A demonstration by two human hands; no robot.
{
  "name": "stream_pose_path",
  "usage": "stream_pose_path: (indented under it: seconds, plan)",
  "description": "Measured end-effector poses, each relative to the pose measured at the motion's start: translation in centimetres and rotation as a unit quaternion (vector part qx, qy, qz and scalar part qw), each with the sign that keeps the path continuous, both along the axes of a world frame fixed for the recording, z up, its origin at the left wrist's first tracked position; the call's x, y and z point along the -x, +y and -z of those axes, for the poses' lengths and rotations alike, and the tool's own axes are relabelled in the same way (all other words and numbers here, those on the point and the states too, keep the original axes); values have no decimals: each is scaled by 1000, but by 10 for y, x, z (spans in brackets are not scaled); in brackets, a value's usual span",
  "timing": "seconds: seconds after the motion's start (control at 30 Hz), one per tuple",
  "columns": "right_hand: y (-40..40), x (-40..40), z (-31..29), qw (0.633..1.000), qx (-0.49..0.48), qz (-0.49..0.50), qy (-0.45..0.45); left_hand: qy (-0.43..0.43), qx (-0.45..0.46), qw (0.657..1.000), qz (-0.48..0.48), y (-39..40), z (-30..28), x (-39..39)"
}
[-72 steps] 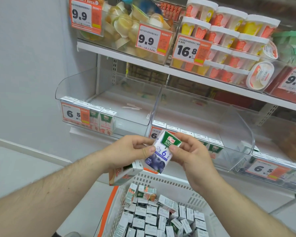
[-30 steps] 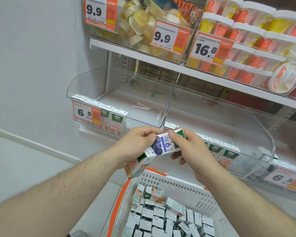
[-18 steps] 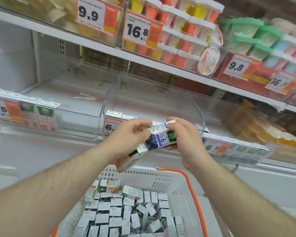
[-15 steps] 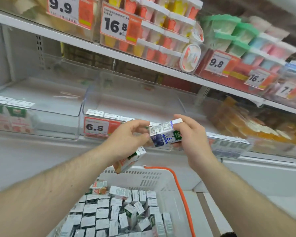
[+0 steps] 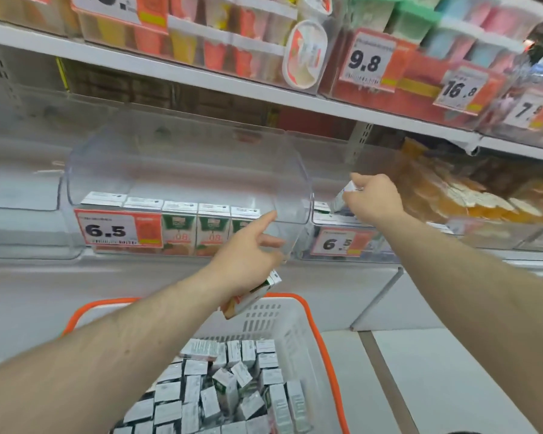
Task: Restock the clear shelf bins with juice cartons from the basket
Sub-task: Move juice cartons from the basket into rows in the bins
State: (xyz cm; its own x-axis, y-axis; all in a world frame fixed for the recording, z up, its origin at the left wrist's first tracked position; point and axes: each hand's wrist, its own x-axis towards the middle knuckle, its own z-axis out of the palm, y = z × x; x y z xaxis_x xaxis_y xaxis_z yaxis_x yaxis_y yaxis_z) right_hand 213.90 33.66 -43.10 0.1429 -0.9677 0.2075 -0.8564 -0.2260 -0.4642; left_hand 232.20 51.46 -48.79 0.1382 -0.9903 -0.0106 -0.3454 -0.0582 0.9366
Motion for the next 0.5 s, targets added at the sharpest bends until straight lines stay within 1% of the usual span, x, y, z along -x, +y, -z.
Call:
stream_pose_path:
  seconds: [0.13,0.27,0.4,0.5]
  plan:
    - [-10,-13,14,994,-72,-31,70,-15,-11,1000,-4,-2,6,-3]
    - [-10,-17,16,985,-86,-47,139,-7,-14,1000,-3,-3,10,-8]
    - [-6,-16,16,970,-61,-72,223,41,1,999,-15,2,4,-10]
    - [-1,-17,11,969,-78,-54,228,108,7,993,-52,11,-4,-11]
